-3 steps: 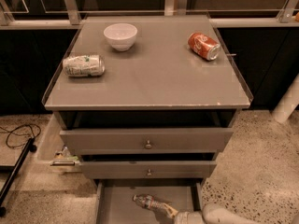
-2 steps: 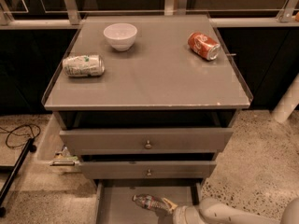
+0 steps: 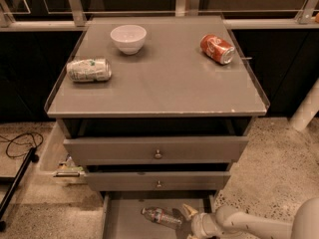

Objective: Pick water bottle from bottom drawer and place on counter

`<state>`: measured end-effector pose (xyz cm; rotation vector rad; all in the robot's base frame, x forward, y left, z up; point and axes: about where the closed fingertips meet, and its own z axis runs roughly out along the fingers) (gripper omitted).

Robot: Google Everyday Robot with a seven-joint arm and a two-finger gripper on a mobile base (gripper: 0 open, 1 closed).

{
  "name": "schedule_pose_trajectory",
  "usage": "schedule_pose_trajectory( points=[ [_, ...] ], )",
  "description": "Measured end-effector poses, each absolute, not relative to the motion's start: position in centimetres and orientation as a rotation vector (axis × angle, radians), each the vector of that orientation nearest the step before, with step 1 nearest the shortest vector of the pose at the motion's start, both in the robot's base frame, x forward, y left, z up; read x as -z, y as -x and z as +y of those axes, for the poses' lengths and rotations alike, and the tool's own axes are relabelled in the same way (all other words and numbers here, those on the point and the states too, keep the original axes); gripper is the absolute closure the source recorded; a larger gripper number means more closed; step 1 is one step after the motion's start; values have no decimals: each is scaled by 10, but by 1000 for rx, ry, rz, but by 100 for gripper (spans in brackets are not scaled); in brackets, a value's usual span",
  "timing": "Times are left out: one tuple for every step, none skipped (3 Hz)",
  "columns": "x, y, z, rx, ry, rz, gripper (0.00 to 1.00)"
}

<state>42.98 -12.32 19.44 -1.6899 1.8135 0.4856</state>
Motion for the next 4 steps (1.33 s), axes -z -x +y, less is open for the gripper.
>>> schedule_pose_trajectory(
  points=[
    [-181,-444,-144,-435,1634,1847,0],
    [-181,-444,-144,-435,1634,1847,0],
    [-181,-439,-134,-430,1632,1819,0],
    [-183,-439,-122,-435,1613,1784,0]
  ],
)
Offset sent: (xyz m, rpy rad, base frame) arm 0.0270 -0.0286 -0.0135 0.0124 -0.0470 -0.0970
